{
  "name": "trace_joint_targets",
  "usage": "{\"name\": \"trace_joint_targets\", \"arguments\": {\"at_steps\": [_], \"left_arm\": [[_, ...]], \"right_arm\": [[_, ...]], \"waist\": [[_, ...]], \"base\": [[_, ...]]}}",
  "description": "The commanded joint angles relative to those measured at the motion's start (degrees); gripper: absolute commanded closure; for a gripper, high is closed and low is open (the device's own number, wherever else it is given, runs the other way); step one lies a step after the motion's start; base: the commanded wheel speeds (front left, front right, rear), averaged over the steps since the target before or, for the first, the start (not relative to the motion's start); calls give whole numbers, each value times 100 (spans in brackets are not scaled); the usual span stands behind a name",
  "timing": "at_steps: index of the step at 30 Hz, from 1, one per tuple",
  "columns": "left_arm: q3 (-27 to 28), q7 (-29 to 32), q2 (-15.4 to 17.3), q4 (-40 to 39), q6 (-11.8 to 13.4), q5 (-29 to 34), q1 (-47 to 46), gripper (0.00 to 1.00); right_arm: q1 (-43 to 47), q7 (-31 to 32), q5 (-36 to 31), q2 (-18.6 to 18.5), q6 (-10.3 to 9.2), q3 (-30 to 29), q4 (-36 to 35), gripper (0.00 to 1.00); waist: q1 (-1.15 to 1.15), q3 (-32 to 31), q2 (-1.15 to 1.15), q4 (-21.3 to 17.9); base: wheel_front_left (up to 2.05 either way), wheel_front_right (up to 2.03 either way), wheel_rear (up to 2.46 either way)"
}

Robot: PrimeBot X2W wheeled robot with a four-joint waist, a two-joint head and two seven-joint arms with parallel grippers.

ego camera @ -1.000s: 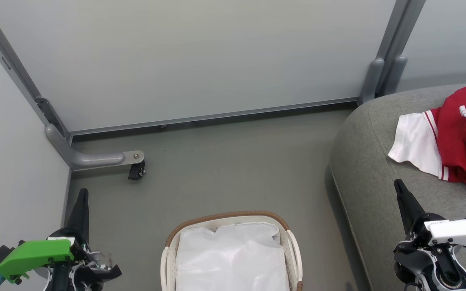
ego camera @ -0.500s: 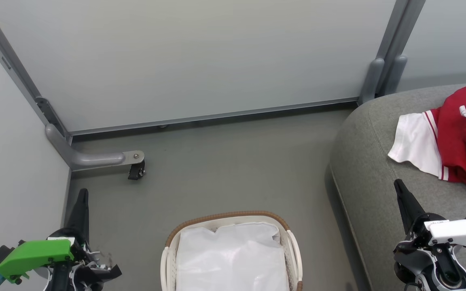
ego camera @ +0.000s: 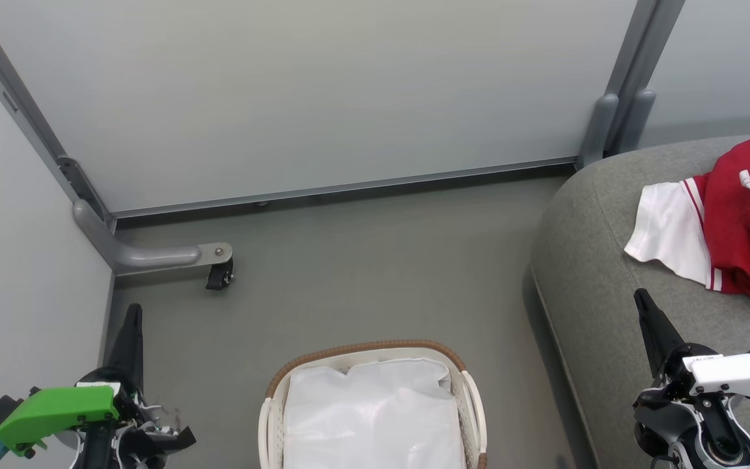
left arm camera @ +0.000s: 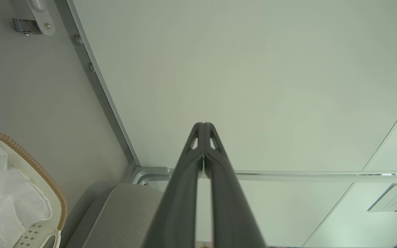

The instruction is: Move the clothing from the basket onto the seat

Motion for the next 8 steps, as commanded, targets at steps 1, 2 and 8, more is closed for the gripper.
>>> {"name": "trace_joint_targets", "arguments": {"at_steps": [1,2,8], "left_arm": [[9,15,30,1,-24,-19,-62,100],[9,15,30,0,-24,-19,-62,100],[9,15,30,-1,-24,-19,-62,100]], "right_arm": [[60,8,21,-34,-2,-10,-19,100],[60,8,21,-34,-2,-10,-19,100],[60,9,21,-35,-2,-10,-19,100]], "waist": [[0,0,0,0],[0,0,0,0],[0,0,0,0]], "base": [[0,0,0],[0,0,0],[0,0,0]]}}
